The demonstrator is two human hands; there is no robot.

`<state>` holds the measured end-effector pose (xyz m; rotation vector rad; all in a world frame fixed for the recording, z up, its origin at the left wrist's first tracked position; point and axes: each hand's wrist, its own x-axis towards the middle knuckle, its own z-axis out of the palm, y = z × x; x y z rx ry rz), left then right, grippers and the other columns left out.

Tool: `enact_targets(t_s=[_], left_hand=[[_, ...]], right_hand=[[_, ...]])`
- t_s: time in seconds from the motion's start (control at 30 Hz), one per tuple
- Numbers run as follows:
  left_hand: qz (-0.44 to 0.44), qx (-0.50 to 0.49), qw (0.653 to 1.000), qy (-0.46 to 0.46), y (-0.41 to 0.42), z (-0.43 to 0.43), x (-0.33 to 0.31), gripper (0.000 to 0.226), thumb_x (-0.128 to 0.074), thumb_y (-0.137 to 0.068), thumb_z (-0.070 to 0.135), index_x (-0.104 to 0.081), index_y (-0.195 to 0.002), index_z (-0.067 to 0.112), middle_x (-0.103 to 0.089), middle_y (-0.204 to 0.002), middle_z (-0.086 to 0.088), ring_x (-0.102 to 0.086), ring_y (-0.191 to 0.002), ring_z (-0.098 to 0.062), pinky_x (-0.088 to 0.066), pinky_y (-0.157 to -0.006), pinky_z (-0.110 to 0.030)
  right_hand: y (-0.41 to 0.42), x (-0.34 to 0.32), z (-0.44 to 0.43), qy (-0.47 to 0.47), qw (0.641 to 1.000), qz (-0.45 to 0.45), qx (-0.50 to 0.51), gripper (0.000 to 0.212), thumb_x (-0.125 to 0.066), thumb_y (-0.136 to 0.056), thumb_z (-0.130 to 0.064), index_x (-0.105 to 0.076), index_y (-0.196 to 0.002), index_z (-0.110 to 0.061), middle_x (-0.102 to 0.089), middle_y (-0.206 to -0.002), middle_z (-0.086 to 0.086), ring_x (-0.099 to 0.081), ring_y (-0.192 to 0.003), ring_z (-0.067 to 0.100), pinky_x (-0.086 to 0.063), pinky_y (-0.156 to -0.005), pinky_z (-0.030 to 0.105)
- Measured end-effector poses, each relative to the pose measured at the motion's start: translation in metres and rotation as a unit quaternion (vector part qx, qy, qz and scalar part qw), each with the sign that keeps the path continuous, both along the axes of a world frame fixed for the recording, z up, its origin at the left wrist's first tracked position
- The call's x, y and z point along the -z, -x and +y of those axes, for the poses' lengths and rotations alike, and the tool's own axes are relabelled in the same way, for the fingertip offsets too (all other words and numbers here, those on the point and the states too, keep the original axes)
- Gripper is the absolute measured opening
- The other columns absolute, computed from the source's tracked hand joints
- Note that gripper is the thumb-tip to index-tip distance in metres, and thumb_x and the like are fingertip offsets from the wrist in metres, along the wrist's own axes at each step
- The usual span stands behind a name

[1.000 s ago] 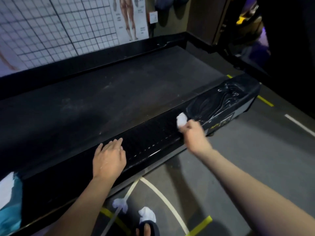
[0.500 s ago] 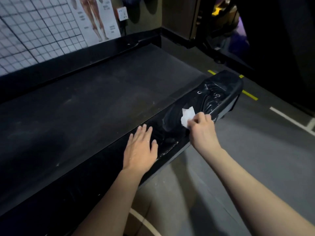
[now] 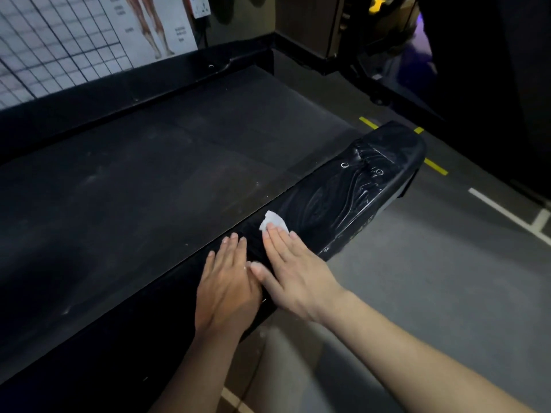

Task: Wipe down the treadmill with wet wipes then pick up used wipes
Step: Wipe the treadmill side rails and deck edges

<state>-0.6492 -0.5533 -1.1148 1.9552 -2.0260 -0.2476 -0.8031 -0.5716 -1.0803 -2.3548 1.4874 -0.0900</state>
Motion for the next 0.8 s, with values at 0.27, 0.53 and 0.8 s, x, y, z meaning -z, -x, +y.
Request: enact_targets(t_s=[0.27, 0.53, 0.8], left_hand=[[-0.016, -0.02, 0.999, -0.027, 0.004, 0.001, -0.007, 0.071, -0.019, -0.092, 0.031, -0.053, -0.147, 0.003, -0.049, -0.156, -0.014, -0.042, -0.148, -0.025, -0.029, -0.123, -0.044], [-0.032, -0.048, 0.997, -0.047, 0.005, 0.002, -0.007, 0.075, -0.014, -0.092, 0.033, -0.047, -0.15, -0.002, -0.041, -0.157, -0.026, -0.034, -0.152, -0.034, -0.023, -0.126, -0.046], [-0.027, -0.049, 0.997, -0.048, 0.004, 0.001, -0.006, 0.084, -0.005, -0.088, 0.036, -0.042, -0.154, 0.001, -0.036, -0.162, -0.021, -0.027, -0.155, -0.029, -0.014, -0.127, -0.041]], right_hand=[[0.009, -0.002, -0.05, -0.021, 0.998, 0.023, 0.056, 0.072, -0.009, -0.105, -0.057, -0.011, -0.162, -0.013, -0.005, -0.169, -0.001, 0.002, -0.155, 0.007, 0.009, -0.126, 0.033], [0.041, -0.005, 0.028, 0.008, 0.997, -0.008, -0.077, 0.072, 0.002, -0.103, -0.055, -0.014, -0.161, -0.016, -0.007, -0.168, -0.005, 0.003, -0.154, 0.002, 0.001, -0.126, 0.029], [0.021, 0.004, -0.096, -0.005, 0.996, 0.084, 0.028, 0.062, -0.013, -0.107, -0.042, -0.009, -0.161, -0.012, -0.007, -0.17, 0.003, -0.001, -0.156, 0.011, 0.002, -0.126, 0.035]])
